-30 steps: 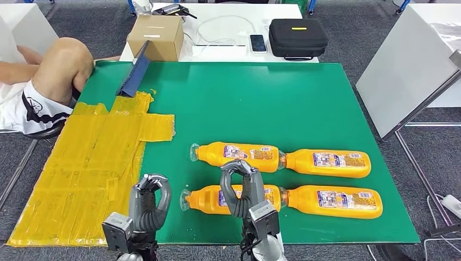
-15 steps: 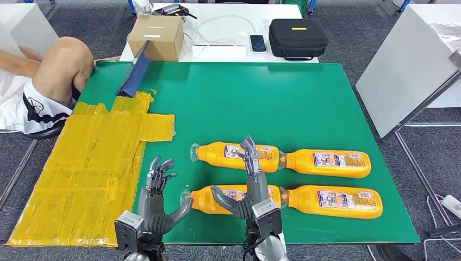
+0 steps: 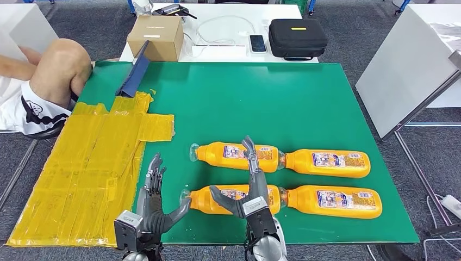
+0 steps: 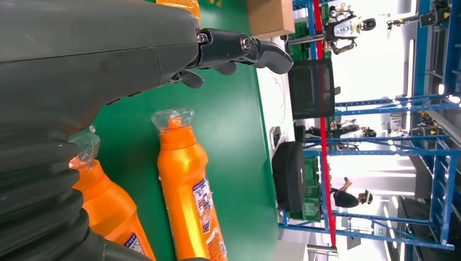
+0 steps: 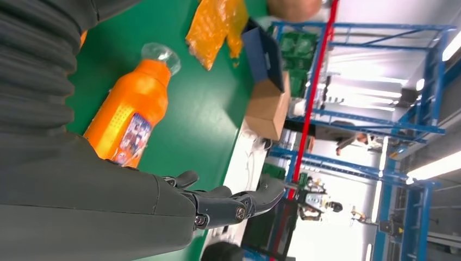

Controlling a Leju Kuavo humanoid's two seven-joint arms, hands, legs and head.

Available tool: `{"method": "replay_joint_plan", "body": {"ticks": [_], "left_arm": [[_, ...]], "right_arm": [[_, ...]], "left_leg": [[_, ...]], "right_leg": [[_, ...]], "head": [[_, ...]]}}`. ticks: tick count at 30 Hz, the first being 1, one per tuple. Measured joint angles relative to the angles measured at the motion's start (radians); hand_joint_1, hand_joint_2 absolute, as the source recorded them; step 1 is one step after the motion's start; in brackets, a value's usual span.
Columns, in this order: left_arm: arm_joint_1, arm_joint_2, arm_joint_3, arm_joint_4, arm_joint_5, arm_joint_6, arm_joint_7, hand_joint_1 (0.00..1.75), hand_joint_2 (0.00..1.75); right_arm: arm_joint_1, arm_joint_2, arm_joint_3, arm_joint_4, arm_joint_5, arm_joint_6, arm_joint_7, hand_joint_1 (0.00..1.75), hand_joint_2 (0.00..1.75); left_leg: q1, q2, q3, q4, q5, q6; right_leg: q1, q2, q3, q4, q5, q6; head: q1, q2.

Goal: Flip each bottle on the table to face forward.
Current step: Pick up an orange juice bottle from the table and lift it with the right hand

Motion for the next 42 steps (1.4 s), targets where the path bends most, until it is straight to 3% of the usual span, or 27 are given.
{"method": "replay_joint_plan", "body": {"ticks": [8,19,30,35,42], "left_arm": [[-0.005,0.008,0.026,-0.023,-0.014,-0.034,0.005,0.0,1.75],[-0.01,0.011,0.075,-0.058,-0.02,-0.07,0.01,0.0,1.75],[-0.036,0.011,0.109,-0.074,-0.021,-0.129,0.01,0.0,1.75],[-0.048,0.011,0.115,-0.074,-0.016,-0.146,0.007,0.0,1.75],[-0.05,0.011,0.125,-0.074,-0.015,-0.149,0.004,0.0,1.75]], "right_arm": [[-0.061,-0.044,-0.002,-0.023,0.269,-0.105,0.136,0.0,1.75],[-0.152,-0.103,-0.02,-0.032,0.387,-0.112,0.225,0.0,1.75],[-0.354,-0.154,-0.025,0.114,0.609,0.005,0.363,0.0,1.75],[-0.421,-0.159,0.02,0.235,0.716,0.023,0.369,0.0,1.75],[-0.456,-0.159,0.087,0.327,0.746,0.059,0.364,0.0,1.75]], "left_leg": [[0.0,0.0,0.0,0.0,0.001,0.001],[0.0,0.0,0.001,0.0,0.001,0.001],[0.0,0.0,0.001,0.0,0.002,0.002],[0.0,0.0,0.001,0.0,0.002,0.002],[0.0,0.0,0.001,0.0,0.002,0.002]], "right_leg": [[0.0,0.0,0.001,0.0,0.001,0.0],[0.0,0.0,0.002,0.0,0.001,0.0],[0.0,0.0,0.002,0.0,0.002,-0.001],[0.0,0.0,0.002,0.001,0.002,-0.001],[0.0,0.0,0.002,0.001,0.002,-0.001]], "head": [[0.0,0.0],[0.0,0.0],[0.0,0.0],[0.0,0.0],[0.0,0.0]]}}
